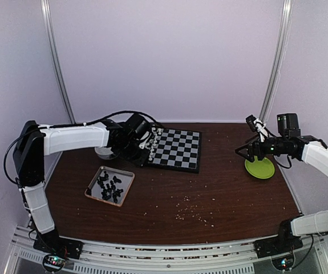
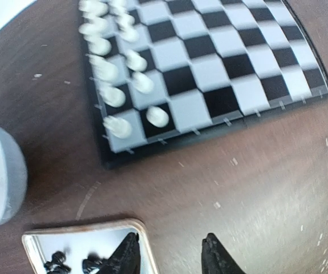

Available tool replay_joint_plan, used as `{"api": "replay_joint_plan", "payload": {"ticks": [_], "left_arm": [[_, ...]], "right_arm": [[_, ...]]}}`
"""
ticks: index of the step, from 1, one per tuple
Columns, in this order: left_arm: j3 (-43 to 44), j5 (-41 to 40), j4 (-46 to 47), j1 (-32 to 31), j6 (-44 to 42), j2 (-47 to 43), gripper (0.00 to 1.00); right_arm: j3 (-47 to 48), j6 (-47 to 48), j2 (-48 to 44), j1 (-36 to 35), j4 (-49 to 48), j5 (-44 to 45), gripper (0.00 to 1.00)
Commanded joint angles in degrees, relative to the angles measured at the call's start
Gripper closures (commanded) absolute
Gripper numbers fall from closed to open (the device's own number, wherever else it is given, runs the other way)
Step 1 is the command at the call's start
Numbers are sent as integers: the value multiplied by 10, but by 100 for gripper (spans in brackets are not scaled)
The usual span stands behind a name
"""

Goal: Set up the chess pieces on the board
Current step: Move the chessboard to the center of the board.

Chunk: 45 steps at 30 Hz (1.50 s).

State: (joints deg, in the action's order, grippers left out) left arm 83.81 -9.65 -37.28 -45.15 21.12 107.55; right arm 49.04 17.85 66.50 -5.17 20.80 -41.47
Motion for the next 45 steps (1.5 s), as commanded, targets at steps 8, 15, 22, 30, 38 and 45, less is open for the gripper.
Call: {"api": "replay_joint_plan", "payload": {"ticks": [8, 15, 22, 30, 38, 45], "left_arm": [[-23, 63, 111, 69, 122, -23, 33], [-48, 98, 179, 110, 162, -42, 29], [-18, 123, 225, 152, 187, -12, 59], [72, 124, 215, 162, 206, 80, 100], [115, 121, 209, 175, 244, 140, 100], [124, 114, 196, 185, 274, 173, 100]], "right_arm": [[32, -111, 45, -15, -31, 80, 0], [116, -144, 133, -37, 40, 109, 7], [237, -202, 262, -38, 124, 43, 0], [257, -241, 321, -41, 123, 69, 0], [305, -267, 401, -42, 141, -1, 31], [344, -290, 465, -59, 141, 16, 34]]}}
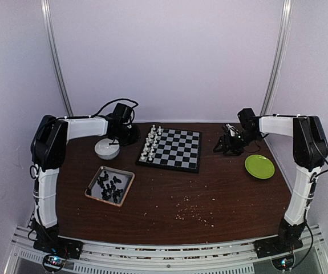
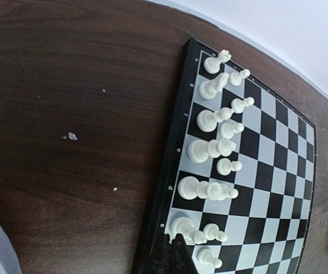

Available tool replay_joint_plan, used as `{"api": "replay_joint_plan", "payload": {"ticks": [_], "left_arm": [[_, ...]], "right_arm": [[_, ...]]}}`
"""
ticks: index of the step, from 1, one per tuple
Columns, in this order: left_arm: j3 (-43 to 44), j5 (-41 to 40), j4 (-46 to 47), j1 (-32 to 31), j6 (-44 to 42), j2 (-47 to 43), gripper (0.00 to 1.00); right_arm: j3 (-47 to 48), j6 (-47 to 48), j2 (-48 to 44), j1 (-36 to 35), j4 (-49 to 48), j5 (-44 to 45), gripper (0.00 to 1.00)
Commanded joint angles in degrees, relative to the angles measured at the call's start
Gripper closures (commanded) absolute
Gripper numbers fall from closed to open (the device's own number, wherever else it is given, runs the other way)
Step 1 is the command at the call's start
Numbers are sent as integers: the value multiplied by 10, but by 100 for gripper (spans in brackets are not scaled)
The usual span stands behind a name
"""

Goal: Set up the chess pieces on the board
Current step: Move the chessboard to the center of the board.

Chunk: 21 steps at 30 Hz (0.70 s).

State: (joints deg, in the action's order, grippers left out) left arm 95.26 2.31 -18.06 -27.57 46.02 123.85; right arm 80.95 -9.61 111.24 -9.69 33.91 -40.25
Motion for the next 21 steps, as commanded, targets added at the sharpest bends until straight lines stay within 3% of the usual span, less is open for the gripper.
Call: {"api": "replay_joint_plan", "payload": {"ticks": [1, 16, 21], "left_arm": [[7, -2, 6, 11, 28, 13, 100], [26, 17, -17, 22, 39, 54, 100], [30, 18, -24, 26, 42, 66, 100]], "right_arm": [[31, -17, 22, -16, 11, 9, 35], [143, -21, 138, -46, 66, 3, 47], [160, -27, 154, -60, 63, 4, 55]]}}
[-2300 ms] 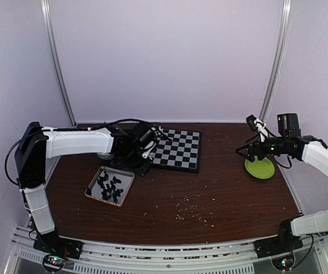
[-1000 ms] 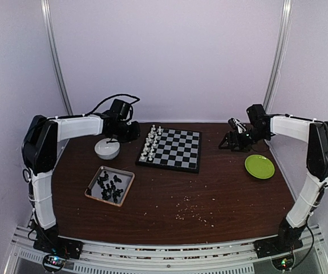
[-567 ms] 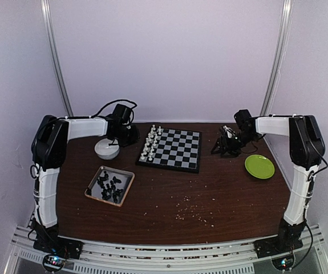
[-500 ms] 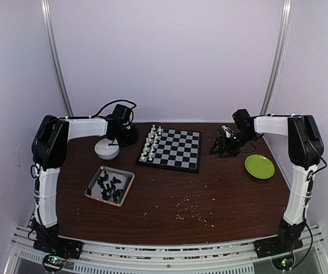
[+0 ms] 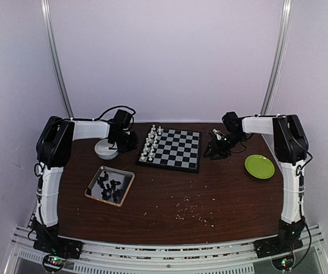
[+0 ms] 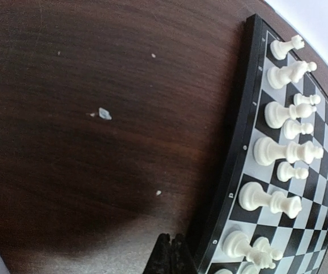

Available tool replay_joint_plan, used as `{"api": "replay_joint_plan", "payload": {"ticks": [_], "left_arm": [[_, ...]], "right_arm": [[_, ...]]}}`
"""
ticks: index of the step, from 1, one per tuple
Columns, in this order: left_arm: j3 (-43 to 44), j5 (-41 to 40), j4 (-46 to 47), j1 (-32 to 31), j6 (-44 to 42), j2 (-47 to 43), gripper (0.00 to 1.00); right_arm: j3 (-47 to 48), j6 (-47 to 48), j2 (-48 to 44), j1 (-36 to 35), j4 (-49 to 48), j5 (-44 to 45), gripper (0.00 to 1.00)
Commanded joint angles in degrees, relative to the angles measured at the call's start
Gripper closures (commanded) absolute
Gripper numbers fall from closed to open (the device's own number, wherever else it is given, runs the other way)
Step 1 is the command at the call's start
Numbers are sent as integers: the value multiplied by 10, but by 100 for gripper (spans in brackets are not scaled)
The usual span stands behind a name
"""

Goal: Set up the chess pieces on the board
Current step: Move the chessboard to the center of the board.

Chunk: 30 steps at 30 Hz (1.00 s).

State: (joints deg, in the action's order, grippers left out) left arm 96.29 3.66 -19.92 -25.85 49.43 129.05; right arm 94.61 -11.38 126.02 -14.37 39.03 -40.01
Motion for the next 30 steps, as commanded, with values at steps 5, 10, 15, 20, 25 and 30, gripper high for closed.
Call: {"api": "replay_joint_plan", "payload": {"ticks": [5, 10, 15, 20, 25, 30], "left_arm": [[30, 26, -1, 11, 11, 31, 100], [30, 35, 2, 10, 7, 38, 100], [30, 46, 3, 10, 5, 43, 100], [28, 51, 1, 10, 2, 43, 100], [28, 61, 0, 5, -5, 43, 100], [28, 70, 0, -4, -14, 41, 100]], "right_arm": [[37, -12, 18, -25, 15, 0, 58], [42, -9, 28, -27, 20, 1, 59], [43, -8, 30, -28, 24, 15, 62], [37, -3, 24, -34, 32, 47, 64], [40, -3, 31, -41, 28, 26, 66], [44, -2, 39, -48, 26, 1, 66]]}}
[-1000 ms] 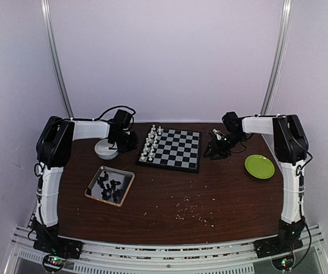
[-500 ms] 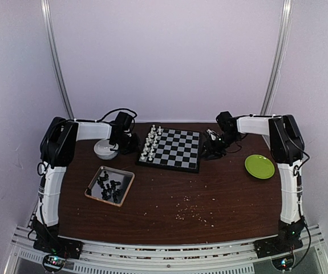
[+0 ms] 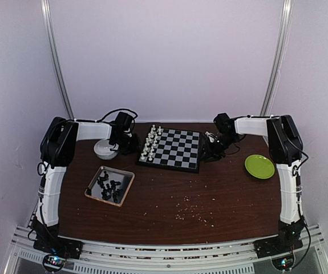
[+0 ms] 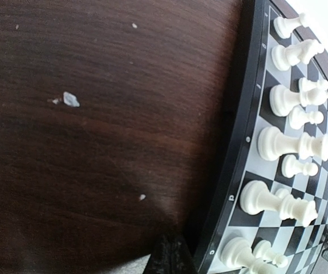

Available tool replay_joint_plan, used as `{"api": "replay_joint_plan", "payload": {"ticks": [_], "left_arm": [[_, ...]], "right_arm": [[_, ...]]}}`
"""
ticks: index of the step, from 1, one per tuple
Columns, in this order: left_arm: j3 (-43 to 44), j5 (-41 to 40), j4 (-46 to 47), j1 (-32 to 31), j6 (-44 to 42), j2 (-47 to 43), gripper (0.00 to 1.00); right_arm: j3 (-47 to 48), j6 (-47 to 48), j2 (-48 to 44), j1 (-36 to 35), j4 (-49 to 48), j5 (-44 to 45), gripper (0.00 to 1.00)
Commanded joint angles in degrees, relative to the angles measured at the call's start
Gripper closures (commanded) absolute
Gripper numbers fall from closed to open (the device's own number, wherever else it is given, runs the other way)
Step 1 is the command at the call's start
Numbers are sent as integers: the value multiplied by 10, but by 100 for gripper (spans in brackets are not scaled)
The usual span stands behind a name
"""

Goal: Set up the chess pieces on the board
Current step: Move the chessboard to the center of the board.

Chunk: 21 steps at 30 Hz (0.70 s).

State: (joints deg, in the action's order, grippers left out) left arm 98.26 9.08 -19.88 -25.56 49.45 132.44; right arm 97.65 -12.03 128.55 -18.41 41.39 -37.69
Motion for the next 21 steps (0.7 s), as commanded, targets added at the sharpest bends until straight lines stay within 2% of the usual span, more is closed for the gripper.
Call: {"api": "replay_joint_plan", "payload": {"ticks": [1, 10, 21], "left_arm": [[8, 18, -1, -8, -15, 7, 100], [-6, 24, -1, -26, -34, -6, 100], [-61, 65, 18, -50, -73, -45, 100]], "right_arm": [[13, 4, 14, -9, 2, -25, 66], [-12, 25, 18, -16, 4, -44, 79], [-124, 60, -48, -23, -1, -66, 81]]}}
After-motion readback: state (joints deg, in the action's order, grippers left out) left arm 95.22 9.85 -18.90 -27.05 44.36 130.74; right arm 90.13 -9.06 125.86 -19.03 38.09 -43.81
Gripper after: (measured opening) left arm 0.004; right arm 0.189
